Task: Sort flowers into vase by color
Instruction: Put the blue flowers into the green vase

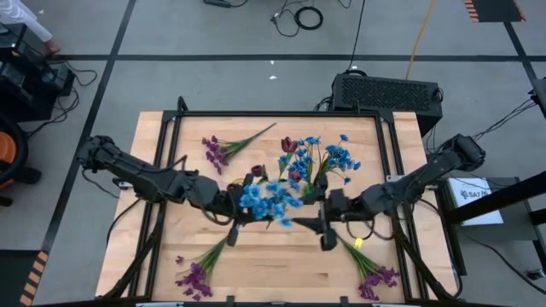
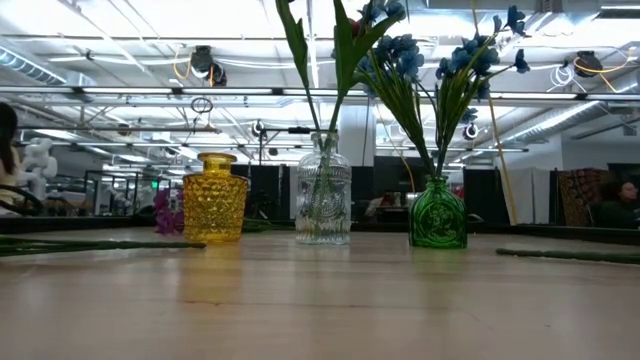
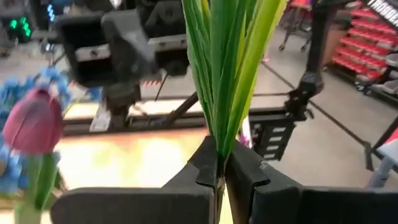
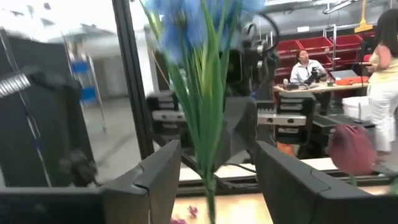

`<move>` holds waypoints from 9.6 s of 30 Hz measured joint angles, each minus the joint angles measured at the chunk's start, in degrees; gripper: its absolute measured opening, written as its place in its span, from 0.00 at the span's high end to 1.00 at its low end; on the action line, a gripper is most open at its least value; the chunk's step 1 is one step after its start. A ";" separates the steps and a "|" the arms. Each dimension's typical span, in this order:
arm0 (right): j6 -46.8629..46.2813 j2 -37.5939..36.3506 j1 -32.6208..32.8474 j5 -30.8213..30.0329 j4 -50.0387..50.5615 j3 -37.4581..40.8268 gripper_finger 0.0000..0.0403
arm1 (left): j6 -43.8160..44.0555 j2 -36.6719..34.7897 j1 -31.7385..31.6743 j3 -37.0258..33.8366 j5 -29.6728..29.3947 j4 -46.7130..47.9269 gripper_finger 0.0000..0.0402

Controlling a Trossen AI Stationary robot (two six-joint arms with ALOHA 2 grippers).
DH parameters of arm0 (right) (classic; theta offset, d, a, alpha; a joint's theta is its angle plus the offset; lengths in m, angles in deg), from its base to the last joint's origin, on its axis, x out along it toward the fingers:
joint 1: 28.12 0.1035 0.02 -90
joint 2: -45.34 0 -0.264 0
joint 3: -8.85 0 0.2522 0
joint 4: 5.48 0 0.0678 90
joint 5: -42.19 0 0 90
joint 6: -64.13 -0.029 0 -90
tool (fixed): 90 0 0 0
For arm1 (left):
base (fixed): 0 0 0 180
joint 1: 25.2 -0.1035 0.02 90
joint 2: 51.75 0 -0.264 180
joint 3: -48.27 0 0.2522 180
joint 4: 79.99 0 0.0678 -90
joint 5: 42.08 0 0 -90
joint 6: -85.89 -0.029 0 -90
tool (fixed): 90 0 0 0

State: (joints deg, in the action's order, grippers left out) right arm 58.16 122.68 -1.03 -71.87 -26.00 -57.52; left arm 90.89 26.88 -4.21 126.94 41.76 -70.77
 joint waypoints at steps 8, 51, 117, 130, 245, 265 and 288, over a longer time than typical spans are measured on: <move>7.67 9.65 0.33 0.14 10.64 -12.77 0.51 | -4.05 0.00 3.47 0.04 -1.62 -1.16 0.96; 8.63 15.09 0.22 0.09 6.00 -16.33 0.98 | -5.73 1.13 4.02 0.06 -3.33 6.18 0.96; 12.47 -13.68 2.49 -28.39 18.44 15.08 0.99 | -1.25 -3.85 5.23 0.04 -11.09 17.51 0.41; 9.59 -12.86 0.96 -28.12 18.59 15.08 0.98 | -1.31 -3.85 5.23 0.04 -11.09 17.53 0.41; -45.36 -26.12 11.58 -19.45 80.19 -2.80 0.22 | 3.71 -3.85 6.89 0.04 -11.03 21.18 0.41; -28.29 -22.62 14.56 -25.52 70.12 -8.69 0.27 | 3.69 -3.85 6.86 0.04 -11.03 21.18 0.41; -45.54 -15.58 14.51 -12.06 124.26 -26.28 0.82 | 3.71 -3.85 6.83 0.04 -12.46 21.19 0.41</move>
State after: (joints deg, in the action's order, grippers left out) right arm 12.62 107.10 13.48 -83.93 98.26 -83.80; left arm 94.60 23.03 2.62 126.98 29.30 -49.58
